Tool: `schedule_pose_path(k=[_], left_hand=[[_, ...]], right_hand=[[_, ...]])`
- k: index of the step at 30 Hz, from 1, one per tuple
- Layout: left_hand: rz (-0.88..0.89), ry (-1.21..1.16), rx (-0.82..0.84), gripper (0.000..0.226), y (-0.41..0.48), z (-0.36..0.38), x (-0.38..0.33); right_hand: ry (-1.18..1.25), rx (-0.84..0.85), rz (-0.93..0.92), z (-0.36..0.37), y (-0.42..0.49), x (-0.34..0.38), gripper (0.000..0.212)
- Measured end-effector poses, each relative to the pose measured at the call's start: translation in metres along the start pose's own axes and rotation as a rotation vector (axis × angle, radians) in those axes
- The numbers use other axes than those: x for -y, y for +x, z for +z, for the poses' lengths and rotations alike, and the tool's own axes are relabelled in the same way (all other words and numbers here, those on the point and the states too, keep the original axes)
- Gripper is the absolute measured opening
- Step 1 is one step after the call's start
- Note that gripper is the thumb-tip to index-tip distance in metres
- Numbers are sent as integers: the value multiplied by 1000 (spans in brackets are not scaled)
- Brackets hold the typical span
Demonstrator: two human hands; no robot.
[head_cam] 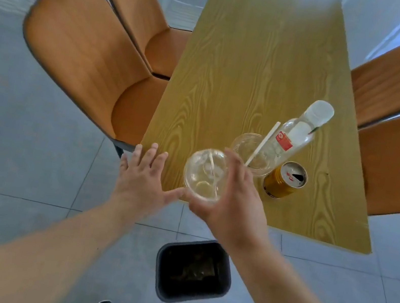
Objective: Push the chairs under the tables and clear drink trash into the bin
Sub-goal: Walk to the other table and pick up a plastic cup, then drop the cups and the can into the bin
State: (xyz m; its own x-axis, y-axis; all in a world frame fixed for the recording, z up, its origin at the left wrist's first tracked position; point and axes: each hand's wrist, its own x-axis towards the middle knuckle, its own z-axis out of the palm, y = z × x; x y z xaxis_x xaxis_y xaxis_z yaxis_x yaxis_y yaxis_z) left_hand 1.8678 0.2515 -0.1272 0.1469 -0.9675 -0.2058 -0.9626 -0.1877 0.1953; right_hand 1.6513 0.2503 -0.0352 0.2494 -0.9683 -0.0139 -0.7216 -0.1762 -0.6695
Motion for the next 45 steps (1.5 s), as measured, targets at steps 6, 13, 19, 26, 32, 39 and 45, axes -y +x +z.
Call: schedule_pose_path(k=[6, 13, 19, 26, 32, 39, 45], left_hand=[[129, 7, -29, 107, 32, 14, -53], [138, -18, -124, 96, 48, 34, -70], [136, -6, -129, 95, 49, 33, -69], [121, -23, -116, 95, 46, 28, -72], [116, 5, -114, 96, 47, 29, -73], [113, 16, -102, 98, 47, 28, -75], [115, 19, -102, 98, 47, 28, -74]], right_hand=[[-45, 50, 52, -25, -84, -40, 106], [-163, 225, 67, 24, -102, -79, 108], [-211, 417, 114, 50, -106, -98, 126], [-147, -254, -71, -6, -29, -62, 76], [-135, -322, 85, -32, 52, -37, 97], [-336, -94, 142, -27, 81, -42, 94], [-322, -58, 99, -7, 93, -40, 94]])
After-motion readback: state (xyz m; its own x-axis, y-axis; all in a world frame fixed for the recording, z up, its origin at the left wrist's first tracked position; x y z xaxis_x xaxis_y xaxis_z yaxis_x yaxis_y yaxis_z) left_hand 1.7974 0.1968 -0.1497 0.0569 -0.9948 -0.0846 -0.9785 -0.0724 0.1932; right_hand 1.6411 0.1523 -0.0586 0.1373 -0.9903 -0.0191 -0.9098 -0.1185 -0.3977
